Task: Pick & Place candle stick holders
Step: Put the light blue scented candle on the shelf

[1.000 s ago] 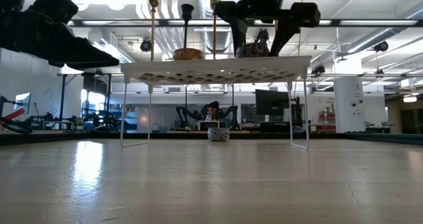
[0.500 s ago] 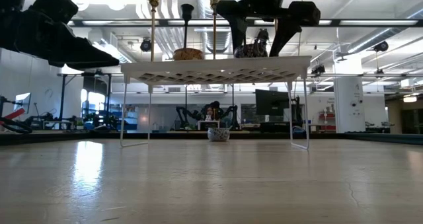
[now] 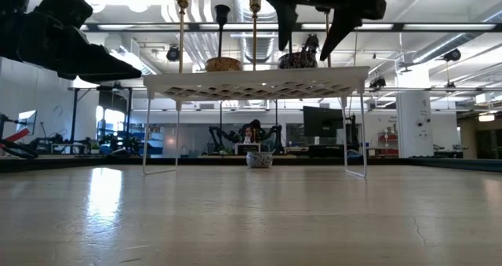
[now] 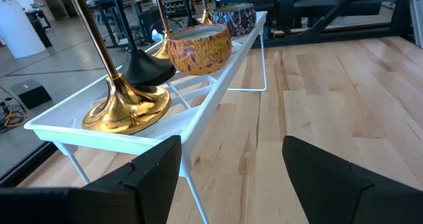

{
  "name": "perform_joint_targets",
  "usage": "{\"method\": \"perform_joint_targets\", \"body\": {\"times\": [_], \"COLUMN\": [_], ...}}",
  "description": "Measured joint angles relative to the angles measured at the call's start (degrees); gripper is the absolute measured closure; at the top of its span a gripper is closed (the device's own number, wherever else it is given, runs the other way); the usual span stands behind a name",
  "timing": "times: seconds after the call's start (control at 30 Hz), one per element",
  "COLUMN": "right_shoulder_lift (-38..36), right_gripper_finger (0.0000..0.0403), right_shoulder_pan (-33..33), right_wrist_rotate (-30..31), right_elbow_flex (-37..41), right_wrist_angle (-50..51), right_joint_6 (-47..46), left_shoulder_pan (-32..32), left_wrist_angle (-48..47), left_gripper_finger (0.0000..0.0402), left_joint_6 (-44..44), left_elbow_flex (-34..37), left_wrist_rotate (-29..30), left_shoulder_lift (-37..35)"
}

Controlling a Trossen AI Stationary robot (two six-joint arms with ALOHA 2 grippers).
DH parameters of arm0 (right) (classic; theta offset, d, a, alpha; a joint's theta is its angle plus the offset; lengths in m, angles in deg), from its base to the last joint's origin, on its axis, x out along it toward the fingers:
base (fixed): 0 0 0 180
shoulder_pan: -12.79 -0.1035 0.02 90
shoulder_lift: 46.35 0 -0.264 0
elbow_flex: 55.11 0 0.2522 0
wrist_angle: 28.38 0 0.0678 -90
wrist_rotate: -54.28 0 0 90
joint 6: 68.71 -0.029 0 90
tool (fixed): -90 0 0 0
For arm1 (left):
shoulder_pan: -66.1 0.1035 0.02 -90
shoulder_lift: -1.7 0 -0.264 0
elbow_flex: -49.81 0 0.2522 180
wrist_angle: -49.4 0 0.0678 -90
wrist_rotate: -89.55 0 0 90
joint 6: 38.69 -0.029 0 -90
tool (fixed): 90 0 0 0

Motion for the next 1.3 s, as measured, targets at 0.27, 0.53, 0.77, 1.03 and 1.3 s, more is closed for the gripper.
{"method": "perform_joint_targets", "body": {"times": [0.27,0.53,0.77,1.03,1.3], "right_shoulder_lift": [-2.7,-6.0,-8.5,-12.2,-16.2], "right_gripper_finger": [0.0044,0.0044,0.0044,0.0044,0.0044], "right_shoulder_pan": [-3.1,-8.7,-12.8,-17.6,-30.5], "right_wrist_rotate": [2.5,3.8,4.1,4.8,22.5], "right_elbow_flex": [0.0,-1.0,-5.0,-6.6,-4.7], "right_wrist_angle": [0.3,-0.1,-1.1,10.7,21.7], "right_joint_6": [-3.2,-25.6,-61.1,-90.9,-110.4], "left_shoulder_pan": [0.0,0.0,0.1,0.0,0.0], "left_wrist_angle": [0.0,-0.3,-0.4,-0.4,-0.4], "left_gripper_finger": [0.0133,0.0133,0.0133,0.0133,0.0133], "left_joint_6": [0.0,0.0,0.0,0.0,0.0], "left_elbow_flex": [0.0,0.0,0.0,0.0,0.0], "left_wrist_rotate": [0.0,0.0,0.0,0.0,0.0], "left_shoulder_lift": [0.0,0.0,0.0,0.0,0.0]}}
